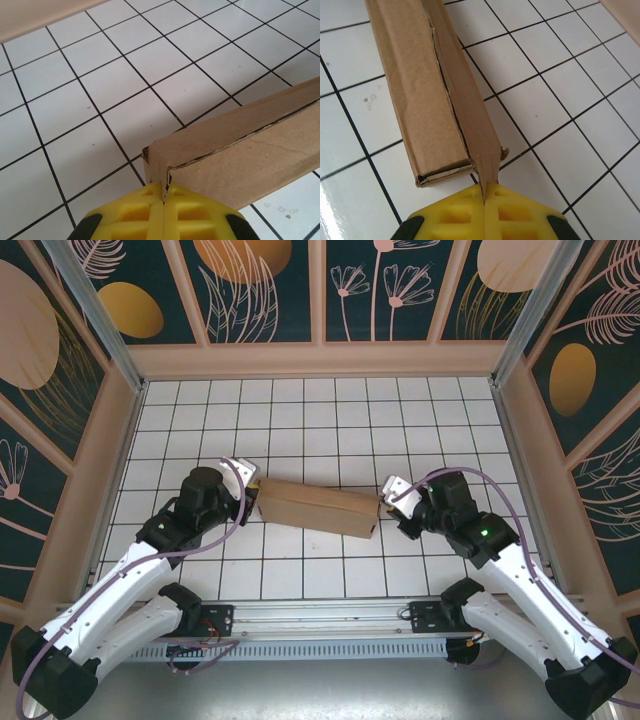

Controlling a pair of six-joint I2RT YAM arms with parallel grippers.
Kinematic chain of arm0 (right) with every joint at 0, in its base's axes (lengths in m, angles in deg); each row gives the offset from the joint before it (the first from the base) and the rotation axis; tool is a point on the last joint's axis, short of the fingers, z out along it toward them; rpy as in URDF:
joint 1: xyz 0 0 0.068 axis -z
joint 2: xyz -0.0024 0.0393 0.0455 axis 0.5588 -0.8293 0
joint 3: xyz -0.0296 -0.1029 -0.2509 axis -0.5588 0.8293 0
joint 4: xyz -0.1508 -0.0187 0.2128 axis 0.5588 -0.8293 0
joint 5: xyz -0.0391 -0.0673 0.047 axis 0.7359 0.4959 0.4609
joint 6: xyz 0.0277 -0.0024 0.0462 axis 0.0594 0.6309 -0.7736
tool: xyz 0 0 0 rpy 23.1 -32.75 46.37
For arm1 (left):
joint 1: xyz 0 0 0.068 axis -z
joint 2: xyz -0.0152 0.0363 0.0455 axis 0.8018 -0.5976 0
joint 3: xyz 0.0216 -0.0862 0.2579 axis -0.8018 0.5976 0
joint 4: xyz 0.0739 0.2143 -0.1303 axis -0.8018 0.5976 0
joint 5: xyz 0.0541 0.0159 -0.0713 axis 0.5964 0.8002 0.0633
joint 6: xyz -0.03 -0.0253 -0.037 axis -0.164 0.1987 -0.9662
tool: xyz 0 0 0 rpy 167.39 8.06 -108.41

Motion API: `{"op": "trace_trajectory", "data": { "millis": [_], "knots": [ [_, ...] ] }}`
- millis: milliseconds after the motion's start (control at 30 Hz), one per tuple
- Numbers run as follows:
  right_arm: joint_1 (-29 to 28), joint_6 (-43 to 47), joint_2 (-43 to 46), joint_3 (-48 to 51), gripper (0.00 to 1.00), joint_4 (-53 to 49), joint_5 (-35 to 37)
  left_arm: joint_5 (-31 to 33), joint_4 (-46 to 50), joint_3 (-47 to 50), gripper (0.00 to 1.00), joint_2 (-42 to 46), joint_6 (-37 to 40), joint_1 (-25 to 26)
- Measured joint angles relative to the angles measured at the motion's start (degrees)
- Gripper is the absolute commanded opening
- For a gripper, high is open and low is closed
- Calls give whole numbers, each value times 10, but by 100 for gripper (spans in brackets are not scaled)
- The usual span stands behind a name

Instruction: Fold the paper box

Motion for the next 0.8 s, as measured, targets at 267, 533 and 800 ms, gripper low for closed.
{"op": "trace_trajectory", "data": {
  "millis": [267,533,800],
  "knots": [
    [-2,-87,-21,-42,0,-20,17,-51,35,-39,0,-41,-83,-8],
    [-15,-203,-50,-97,0,-25,54,-75,51,-67,0,-78,-211,-9],
    [-15,-325,-137,-138,0,-60,97,-84,68,-97,0,-112,-272,-9]
  ]
}}
